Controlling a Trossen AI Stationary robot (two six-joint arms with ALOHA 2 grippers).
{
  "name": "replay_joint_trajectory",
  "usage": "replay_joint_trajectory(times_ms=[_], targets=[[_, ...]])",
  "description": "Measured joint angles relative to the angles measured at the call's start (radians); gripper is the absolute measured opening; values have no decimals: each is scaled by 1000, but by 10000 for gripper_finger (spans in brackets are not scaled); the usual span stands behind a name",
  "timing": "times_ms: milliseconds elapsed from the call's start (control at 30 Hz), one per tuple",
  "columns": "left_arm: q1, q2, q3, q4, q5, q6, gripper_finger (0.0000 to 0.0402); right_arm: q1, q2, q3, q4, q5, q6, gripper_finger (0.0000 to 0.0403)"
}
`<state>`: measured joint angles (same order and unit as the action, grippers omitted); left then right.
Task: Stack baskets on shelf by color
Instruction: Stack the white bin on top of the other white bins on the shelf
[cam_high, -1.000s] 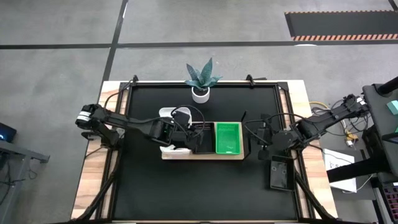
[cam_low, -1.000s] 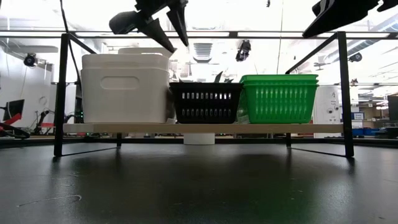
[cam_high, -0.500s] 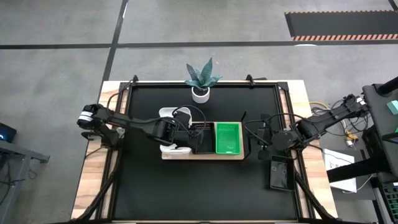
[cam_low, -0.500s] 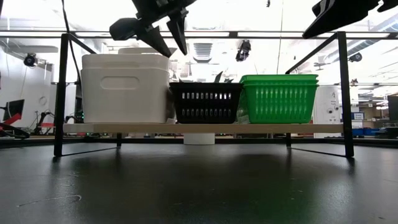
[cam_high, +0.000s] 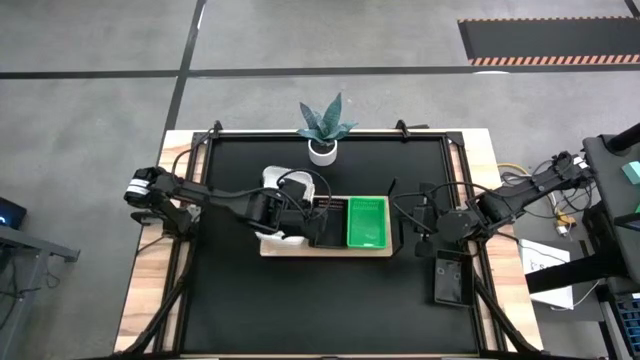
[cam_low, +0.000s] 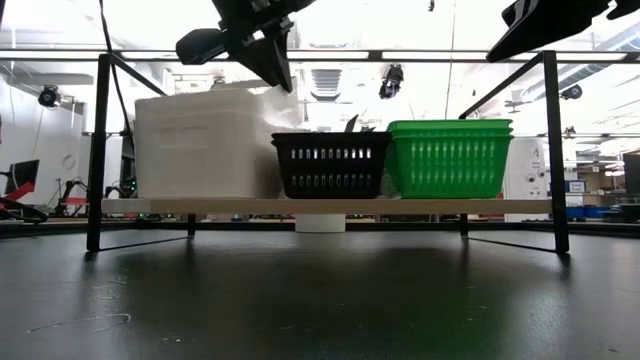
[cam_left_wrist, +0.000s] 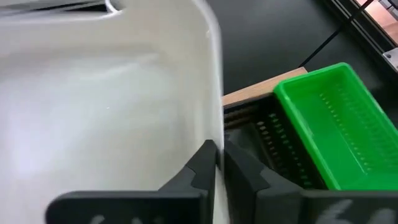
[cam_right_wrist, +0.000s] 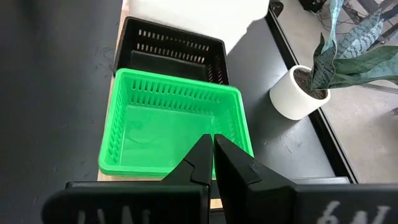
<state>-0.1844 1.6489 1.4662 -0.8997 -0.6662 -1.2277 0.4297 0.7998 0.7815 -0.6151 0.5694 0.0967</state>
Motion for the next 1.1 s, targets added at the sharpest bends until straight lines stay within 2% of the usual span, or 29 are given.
replay_joint_trajectory(times_ms=[567,833,1100], targets=[[-1,-1,38,-7,11,36,5,0,0,0,0,0,0,9],[-1,-9,103,-109,40,38,1,0,0,0,0,0,8,9],[6,-11,167,-217,113,58,0,0,0,0,0,0,8,9]])
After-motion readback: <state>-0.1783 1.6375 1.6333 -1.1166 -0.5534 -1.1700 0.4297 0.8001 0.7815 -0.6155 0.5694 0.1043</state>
